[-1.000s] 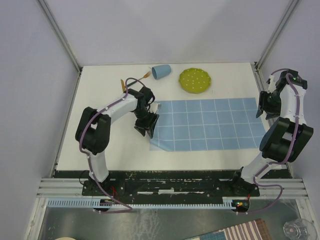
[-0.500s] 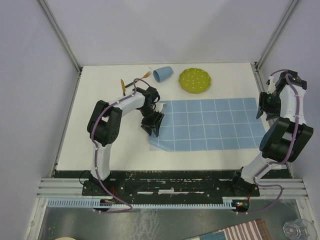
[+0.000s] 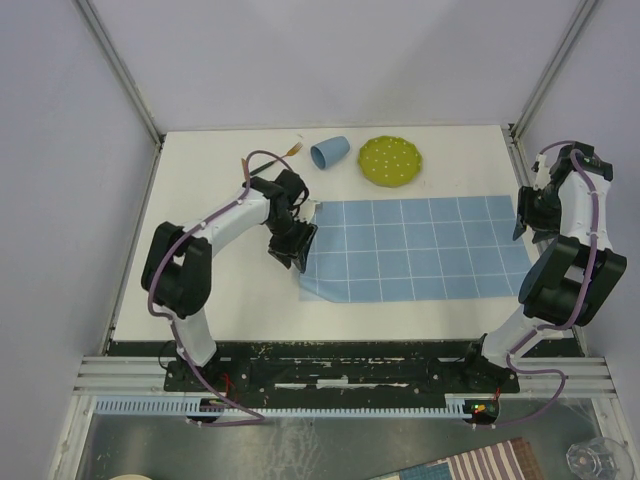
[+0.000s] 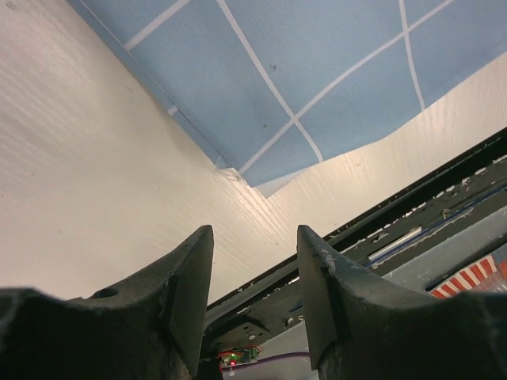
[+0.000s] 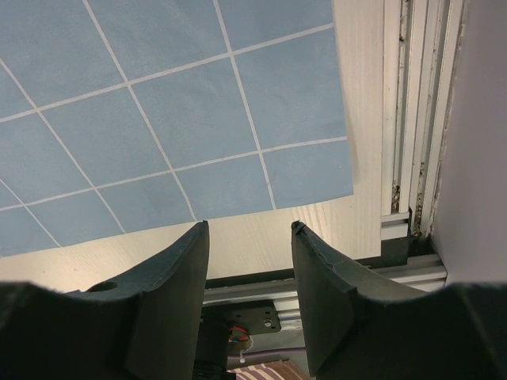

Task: Set the dinner table for one person
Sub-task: Flatten out the napkin at the center of the board.

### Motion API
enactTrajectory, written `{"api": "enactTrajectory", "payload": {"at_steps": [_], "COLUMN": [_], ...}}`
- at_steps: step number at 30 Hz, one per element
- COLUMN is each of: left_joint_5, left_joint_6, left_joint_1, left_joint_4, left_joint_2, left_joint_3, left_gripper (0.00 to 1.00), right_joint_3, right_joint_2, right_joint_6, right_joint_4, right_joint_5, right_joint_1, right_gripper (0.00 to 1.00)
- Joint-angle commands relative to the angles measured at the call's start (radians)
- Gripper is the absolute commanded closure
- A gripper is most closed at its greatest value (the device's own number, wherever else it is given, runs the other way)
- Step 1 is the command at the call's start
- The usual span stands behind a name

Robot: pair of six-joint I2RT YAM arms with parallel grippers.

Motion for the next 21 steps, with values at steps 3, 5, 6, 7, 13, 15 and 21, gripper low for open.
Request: {"api": "enactTrajectory", "payload": {"at_steps": [3, 5, 6, 7, 13, 15, 21], "left_joint_5": [0.026, 0.034, 0.037, 0.04, 0.06, 0.063, 0.067], "left_joint_6": [-0.044, -0.044, -0.043, -0.042, -0.045, -0.045, -0.045], "left_joint_1": [-0.006, -0.006, -0.006, -0.006, -0.008, -0.008, -0.013], "left_joint_4": [0.048, 0.046, 0.043, 0.043, 0.038, 0.037, 0.033], "left_joint_2": [-0.011, 0.026, 0.047, 0.064, 0.147, 0.164, 0.199], "left_joint_3": [-0.039, -0.018, -0.006, 0.004, 0.05, 0.061, 0.101], "left_gripper": [0.47, 0.47, 0.47, 0.47, 0.47, 0.47, 0.48], "right_joint_3": [0.034, 0.05, 0.058, 0.064, 0.06, 0.044, 0.0], "right_joint_2": [-0.004, 0.004, 0.008, 0.01, 0.006, -0.001, -0.022], "right_joint_6": [0.026, 0.026, 0.024, 0.023, 0.022, 0.019, 0.018], "right_joint_4": [0.011, 0.005, 0.002, -0.001, 0.001, 0.009, 0.028], "right_joint_5": [-0.028, -0.022, -0.021, -0.02, -0.014, -0.008, 0.004], "right_joint_1": [-0.007, -0.006, -0.007, -0.007, -0.007, -0.007, -0.007], "right_gripper": [0.46, 0.46, 0.46, 0.46, 0.46, 0.46, 0.47]}}
